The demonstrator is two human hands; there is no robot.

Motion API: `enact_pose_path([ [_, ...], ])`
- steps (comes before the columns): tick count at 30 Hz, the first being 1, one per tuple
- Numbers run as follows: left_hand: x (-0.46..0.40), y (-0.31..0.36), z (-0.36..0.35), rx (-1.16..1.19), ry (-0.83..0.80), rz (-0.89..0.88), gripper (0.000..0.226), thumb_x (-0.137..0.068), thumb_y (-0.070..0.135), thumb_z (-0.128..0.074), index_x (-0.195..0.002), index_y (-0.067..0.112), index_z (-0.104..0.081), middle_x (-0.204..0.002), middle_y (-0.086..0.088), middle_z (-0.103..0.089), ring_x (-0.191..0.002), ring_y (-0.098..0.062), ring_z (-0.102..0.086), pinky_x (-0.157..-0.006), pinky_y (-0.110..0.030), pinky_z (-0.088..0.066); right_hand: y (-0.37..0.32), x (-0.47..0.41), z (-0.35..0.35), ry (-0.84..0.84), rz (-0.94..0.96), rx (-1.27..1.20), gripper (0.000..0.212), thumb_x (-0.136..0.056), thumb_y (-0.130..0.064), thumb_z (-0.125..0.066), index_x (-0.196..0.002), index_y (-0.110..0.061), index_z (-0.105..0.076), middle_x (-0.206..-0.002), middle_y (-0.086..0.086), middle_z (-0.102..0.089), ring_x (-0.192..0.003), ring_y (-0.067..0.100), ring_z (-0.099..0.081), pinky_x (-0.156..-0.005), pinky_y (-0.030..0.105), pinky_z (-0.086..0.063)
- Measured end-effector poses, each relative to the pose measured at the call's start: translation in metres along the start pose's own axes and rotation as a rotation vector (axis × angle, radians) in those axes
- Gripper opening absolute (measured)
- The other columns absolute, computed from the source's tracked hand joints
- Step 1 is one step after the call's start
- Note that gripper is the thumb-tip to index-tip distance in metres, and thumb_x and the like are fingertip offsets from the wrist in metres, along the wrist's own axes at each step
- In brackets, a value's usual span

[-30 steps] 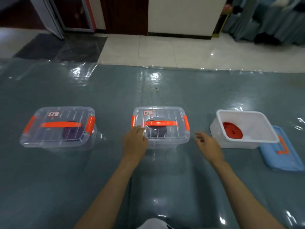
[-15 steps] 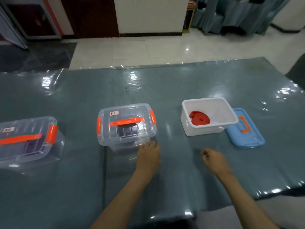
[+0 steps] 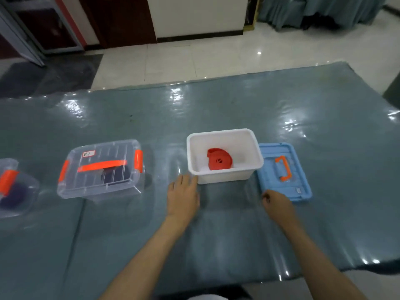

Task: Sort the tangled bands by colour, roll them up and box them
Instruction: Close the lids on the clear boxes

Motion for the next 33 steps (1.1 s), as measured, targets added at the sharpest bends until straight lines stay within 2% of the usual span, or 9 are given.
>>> enact_pose_path([
  [2, -0.003, 0.011, -0.009, -0.025, -0.072, 0.049, 0.069, -0.096, 0.022, -0.056, -0.162, 0.026, -0.035, -0.171, -0.011, -0.029, -0.155, -0.032, -0.033, -0.120, -0.048, -0.035, 0.020, -0.017, 0.014, 0.022, -0.029, -0.027, 0.016, -0.094, -0.012, -0.065, -0.108, -0.011, -0.073, -0.108, 0.015, -0.076, -0.104, 0.035, -0.070, -0.087, 0.043, -0.053],
  [4, -0.002, 0.019, -0.022, -0.062, -0.152, 0.085, 0.078, -0.100, 0.022, -0.055, -0.167, 0.035, -0.019, -0.177, -0.009, -0.007, -0.161, -0.031, -0.018, -0.125, -0.050, -0.027, 0.036, -0.035, 0.025, 0.053, -0.082, -0.095, 0.029, -0.093, -0.010, -0.063, -0.122, -0.013, -0.067, -0.112, 0.017, -0.075, -0.106, 0.038, -0.070, -0.091, 0.045, -0.053],
  [7, 0.005, 0.024, -0.039, -0.072, -0.196, 0.137, 0.080, -0.099, 0.016, -0.056, -0.167, 0.040, -0.020, -0.177, -0.007, 0.013, -0.158, -0.031, -0.025, -0.123, -0.047, -0.030, 0.056, -0.061, 0.038, 0.097, -0.194, -0.205, 0.046, -0.092, -0.008, -0.062, -0.137, -0.012, -0.054, -0.115, 0.028, -0.070, -0.105, 0.046, -0.068, -0.087, 0.048, -0.052],
  [10, 0.008, 0.026, -0.041, 0.078, -0.118, 0.158, 0.082, -0.089, 0.006, -0.062, -0.162, 0.034, -0.038, -0.177, -0.012, -0.003, -0.128, -0.039, -0.059, -0.100, -0.043, -0.049, 0.072, -0.085, 0.039, 0.056, -0.281, -0.260, 0.051, -0.096, -0.016, -0.067, -0.142, -0.006, -0.047, -0.127, 0.032, -0.064, -0.115, 0.049, -0.064, -0.093, 0.049, -0.049],
  [12, 0.004, 0.025, -0.037, 0.125, -0.084, 0.152, 0.085, -0.085, 0.003, -0.063, -0.162, 0.030, -0.039, -0.176, -0.011, -0.017, -0.112, -0.043, -0.067, -0.088, -0.044, -0.053, 0.082, -0.099, 0.034, 0.001, -0.329, -0.297, 0.051, -0.099, -0.024, -0.068, -0.141, -0.002, -0.049, -0.130, 0.034, -0.063, -0.117, 0.050, -0.063, -0.098, 0.051, -0.049],
  [18, -0.004, 0.028, -0.034, 0.097, -0.154, 0.205, 0.091, -0.095, 0.012, -0.057, -0.165, 0.049, -0.012, -0.178, -0.001, -0.002, -0.103, -0.034, -0.069, -0.081, -0.040, -0.055, 0.099, -0.129, 0.023, -0.026, -0.369, -0.459, 0.026, -0.096, -0.014, -0.071, -0.111, 0.007, -0.070, -0.112, 0.037, -0.070, -0.090, 0.036, -0.064, -0.090, 0.054, -0.054],
  [21, -0.002, 0.033, -0.038, 0.136, -0.166, 0.245, 0.092, -0.095, 0.008, -0.055, -0.165, 0.049, -0.011, -0.178, 0.003, 0.005, -0.088, -0.029, -0.066, -0.070, -0.034, -0.047, 0.101, -0.133, 0.030, 0.067, -0.370, -0.413, 0.018, -0.094, -0.011, -0.070, -0.103, 0.005, -0.070, -0.104, 0.033, -0.072, -0.094, 0.043, -0.068, -0.085, 0.051, -0.053],
  [25, -0.002, 0.033, -0.041, 0.186, -0.152, 0.274, 0.090, -0.096, 0.008, -0.054, -0.166, 0.048, -0.013, -0.178, 0.006, 0.008, -0.069, -0.020, -0.051, -0.061, -0.029, -0.039, 0.098, -0.129, 0.051, 0.251, -0.398, -0.446, 0.020, -0.098, -0.017, -0.062, -0.108, 0.000, -0.066, -0.114, 0.031, -0.069, -0.106, 0.046, -0.064, -0.087, 0.046, -0.048],
  [33, -0.001, 0.033, -0.044, 0.252, -0.127, 0.256, 0.090, -0.096, 0.007, -0.055, -0.165, 0.047, -0.015, -0.177, 0.008, 0.012, -0.066, -0.017, -0.052, -0.058, -0.026, -0.039, 0.049, -0.146, 0.100, 0.494, -0.252, -0.628, 0.023, -0.093, -0.020, -0.071, -0.108, -0.003, -0.067, -0.108, 0.023, -0.073, -0.100, 0.040, -0.069, -0.081, 0.040, -0.048],
])
Point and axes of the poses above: each hand's wrist, its own x-axis away from the middle knuckle, its own z-axis out of the back of the hand, y = z × x, the point moved 4 cm from there along -x, towards the middle knuckle
